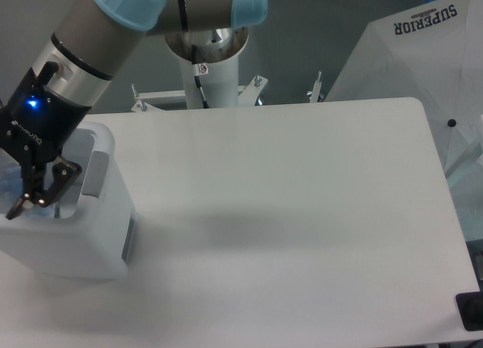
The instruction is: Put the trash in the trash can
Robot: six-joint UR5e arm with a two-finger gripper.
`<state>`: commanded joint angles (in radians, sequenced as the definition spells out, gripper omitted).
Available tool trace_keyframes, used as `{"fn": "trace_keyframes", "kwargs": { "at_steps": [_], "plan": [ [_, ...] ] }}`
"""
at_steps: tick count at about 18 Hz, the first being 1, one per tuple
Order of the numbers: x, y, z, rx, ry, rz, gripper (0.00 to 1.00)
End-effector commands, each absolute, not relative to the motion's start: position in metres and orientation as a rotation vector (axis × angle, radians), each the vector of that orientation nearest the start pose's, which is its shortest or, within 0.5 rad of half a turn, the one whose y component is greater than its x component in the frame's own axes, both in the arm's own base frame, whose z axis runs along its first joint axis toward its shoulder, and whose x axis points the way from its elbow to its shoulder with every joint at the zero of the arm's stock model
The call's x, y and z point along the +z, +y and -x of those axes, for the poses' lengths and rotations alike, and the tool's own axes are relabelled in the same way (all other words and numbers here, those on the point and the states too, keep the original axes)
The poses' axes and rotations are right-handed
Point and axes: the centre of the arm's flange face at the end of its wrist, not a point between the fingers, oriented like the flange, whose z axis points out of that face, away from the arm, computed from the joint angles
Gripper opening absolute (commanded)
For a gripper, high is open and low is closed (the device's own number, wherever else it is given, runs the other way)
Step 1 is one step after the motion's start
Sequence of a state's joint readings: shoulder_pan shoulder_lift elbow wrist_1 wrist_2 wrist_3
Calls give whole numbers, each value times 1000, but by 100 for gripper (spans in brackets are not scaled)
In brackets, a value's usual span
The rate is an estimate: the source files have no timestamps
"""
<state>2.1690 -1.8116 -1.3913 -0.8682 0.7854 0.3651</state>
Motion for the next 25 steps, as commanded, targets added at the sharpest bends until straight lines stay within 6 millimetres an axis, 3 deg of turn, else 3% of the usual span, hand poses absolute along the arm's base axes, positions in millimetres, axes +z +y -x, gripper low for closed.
{"fn": "trace_keyframes", "kwargs": {
  "at_steps": [3,5,9,12,16,19,25],
  "plan": [
    [560,607,226,-415,-34,2198,100],
    [561,589,269,-367,-102,2187,100],
    [544,551,353,-258,-159,2188,100],
    [520,523,411,-205,-206,2200,100],
    [480,501,470,-204,-296,2221,100],
    [448,487,500,-129,-317,2294,100],
    [415,468,521,121,-363,2535,100]
  ]
}}
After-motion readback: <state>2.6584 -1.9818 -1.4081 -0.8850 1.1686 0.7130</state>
